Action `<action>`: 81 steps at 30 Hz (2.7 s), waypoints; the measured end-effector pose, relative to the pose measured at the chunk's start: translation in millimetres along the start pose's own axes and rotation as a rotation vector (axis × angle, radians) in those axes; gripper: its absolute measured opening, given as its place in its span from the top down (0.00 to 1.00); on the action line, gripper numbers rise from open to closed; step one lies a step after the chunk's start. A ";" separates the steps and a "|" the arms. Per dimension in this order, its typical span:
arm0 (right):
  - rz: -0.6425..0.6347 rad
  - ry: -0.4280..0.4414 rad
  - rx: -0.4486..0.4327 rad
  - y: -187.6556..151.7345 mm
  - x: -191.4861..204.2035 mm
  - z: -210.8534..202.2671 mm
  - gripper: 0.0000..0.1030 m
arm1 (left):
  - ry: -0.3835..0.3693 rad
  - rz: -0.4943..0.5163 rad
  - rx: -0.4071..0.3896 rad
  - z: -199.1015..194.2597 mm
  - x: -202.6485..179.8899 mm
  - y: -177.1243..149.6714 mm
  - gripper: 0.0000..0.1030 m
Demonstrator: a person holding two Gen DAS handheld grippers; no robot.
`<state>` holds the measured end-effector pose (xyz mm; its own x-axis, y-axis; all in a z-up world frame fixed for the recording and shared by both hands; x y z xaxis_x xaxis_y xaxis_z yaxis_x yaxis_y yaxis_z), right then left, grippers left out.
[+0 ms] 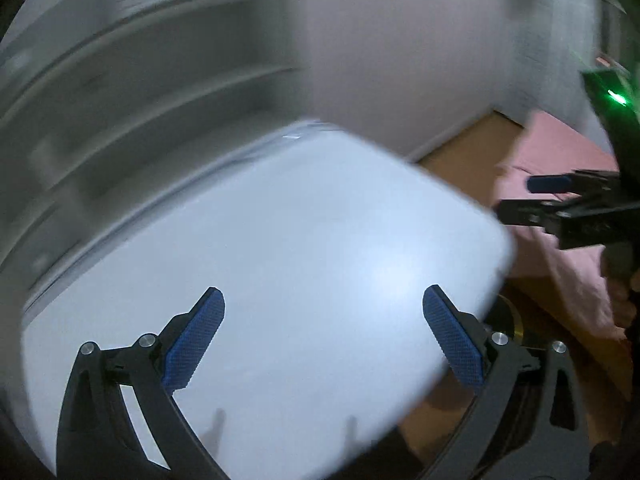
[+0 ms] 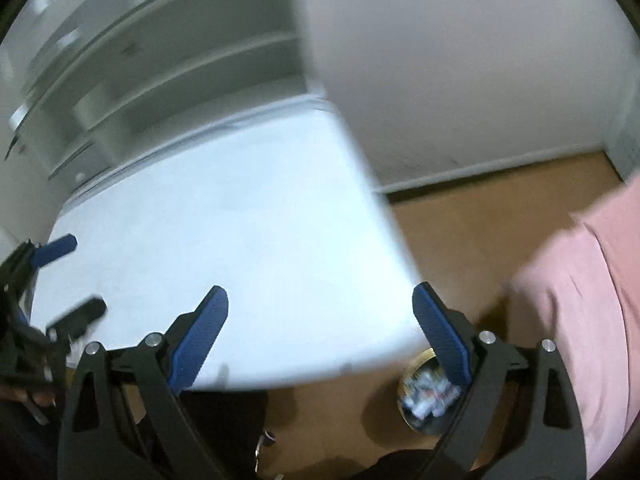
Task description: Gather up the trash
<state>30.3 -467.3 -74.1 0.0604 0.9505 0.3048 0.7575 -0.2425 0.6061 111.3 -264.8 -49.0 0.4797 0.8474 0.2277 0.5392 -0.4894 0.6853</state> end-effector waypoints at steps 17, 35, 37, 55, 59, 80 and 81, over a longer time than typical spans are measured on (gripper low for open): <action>-0.262 0.156 0.022 38.6 186.5 97.8 0.13 | 0.363 -0.353 0.055 -31.6 236.6 -99.9 0.06; -0.251 0.132 0.025 32.6 180.2 96.8 0.13 | 0.356 -0.362 0.042 -39.3 240.2 -106.8 0.06; -0.250 0.133 0.025 32.5 179.8 96.7 0.13 | 0.354 -0.366 0.042 -39.2 240.0 -106.5 0.06; -0.248 0.128 0.024 29.1 173.5 92.9 0.12 | 0.350 -0.367 0.048 -33.8 236.3 -103.7 0.06; -0.245 0.125 0.022 27.8 169.8 90.6 0.12 | 0.352 -0.368 0.050 -34.0 234.0 -104.6 0.06; -0.246 0.125 0.022 23.4 161.8 84.0 0.12 | 0.342 -0.381 0.029 -38.6 232.5 -103.4 0.06; -0.244 0.124 0.020 23.9 161.1 83.5 0.12 | 0.343 -0.380 0.023 -39.5 232.4 -102.6 0.06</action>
<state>112.4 -303.7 -71.8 -0.2045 0.9491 0.2396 0.7527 -0.0040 0.6583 140.1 -9.5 -39.1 -0.0063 0.9833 0.1819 0.6486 -0.1344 0.7492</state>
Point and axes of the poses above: each gripper's, at about its wrist camera, not at the fingertips, and z roughly the way its jaws point, x to its left, y to its top, the point moved 9 cm from there along z, roughly the way its jaws point, and after that the axes turned 13 degrees about y, right-handed, at the moved point
